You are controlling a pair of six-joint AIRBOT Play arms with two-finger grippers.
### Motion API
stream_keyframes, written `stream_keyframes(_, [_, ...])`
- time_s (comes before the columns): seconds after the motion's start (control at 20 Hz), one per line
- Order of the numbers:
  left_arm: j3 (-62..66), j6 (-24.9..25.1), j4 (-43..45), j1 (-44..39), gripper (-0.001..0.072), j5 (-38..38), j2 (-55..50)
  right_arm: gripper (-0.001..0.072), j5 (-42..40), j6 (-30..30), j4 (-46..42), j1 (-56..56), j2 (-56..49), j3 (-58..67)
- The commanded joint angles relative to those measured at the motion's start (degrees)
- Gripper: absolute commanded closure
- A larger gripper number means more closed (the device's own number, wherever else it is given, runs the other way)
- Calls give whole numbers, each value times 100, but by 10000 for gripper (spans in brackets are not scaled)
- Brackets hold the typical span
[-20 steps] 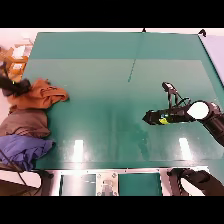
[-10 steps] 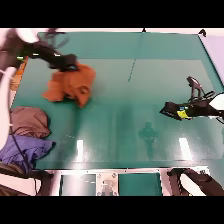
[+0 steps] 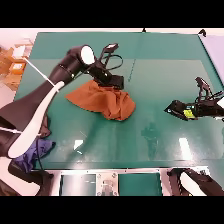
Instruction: Fold the shirts.
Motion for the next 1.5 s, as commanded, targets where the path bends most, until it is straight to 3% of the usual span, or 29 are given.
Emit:
stream_keyframes(0.0, [533, 7, 173, 715, 63, -1156, -37, 164, 7, -33, 321, 94, 0, -48])
stream_keyframes(0.15, [590, -85, 487, 1980, 63, -2105, 28, 164, -557, -26, 741, 828, -81, -452])
stream_keyframes(0.35, [-214, -98, 505, 3189, 63, -2041, 33, 164, -1853, -28, 1432, 2479, -1029, -621])
stream_keyframes(0.45, [-944, 44, 505, 3456, 63, -1480, 31, 163, -2085, -28, 1615, 3062, -1827, -317])
stream_keyframes(0.65, [-2065, 540, 225, 3473, 63, 348, -15, 164, -2057, -26, 1655, 3370, -2940, 450])
stream_keyframes(0.8, [-2120, 879, -417, 3421, 63, 802, -365, 165, -2061, -22, 1652, 3252, -3056, 673])
stream_keyframes(0.9, [-2120, 1163, -1016, 3353, 64, 820, -586, 334, -2002, -26, 1596, 3132, -3062, 671])
stream_keyframes(0.95, [-2120, 1316, -1174, 3300, 65, 793, -647, 359, -1950, -26, 1591, 3053, -3062, 667])
stream_keyframes(1.0, [-2122, 1379, -1178, 3248, 143, 767, -654, 452, -1910, -31, 1589, 2988, -3060, 669])
stream_keyframes(1.05, [-2116, 1491, -1211, 3191, 354, 715, -651, 638, -1880, -138, 1593, 2918, -3053, 675])
stream_keyframes(1.1, [-2079, 1622, -1274, 3132, 596, 625, -651, 691, -1812, -179, 1591, 2857, -3049, 682])
stream_keyframes(1.15, [-2037, 1690, -1373, 3130, 679, 555, -643, 691, -1661, -188, 1587, 2791, -3049, 710])
stream_keyframes(1.45, [-723, 1502, -1456, 3226, 681, -223, -131, 693, -662, -525, 1290, 1650, -2190, 1537])
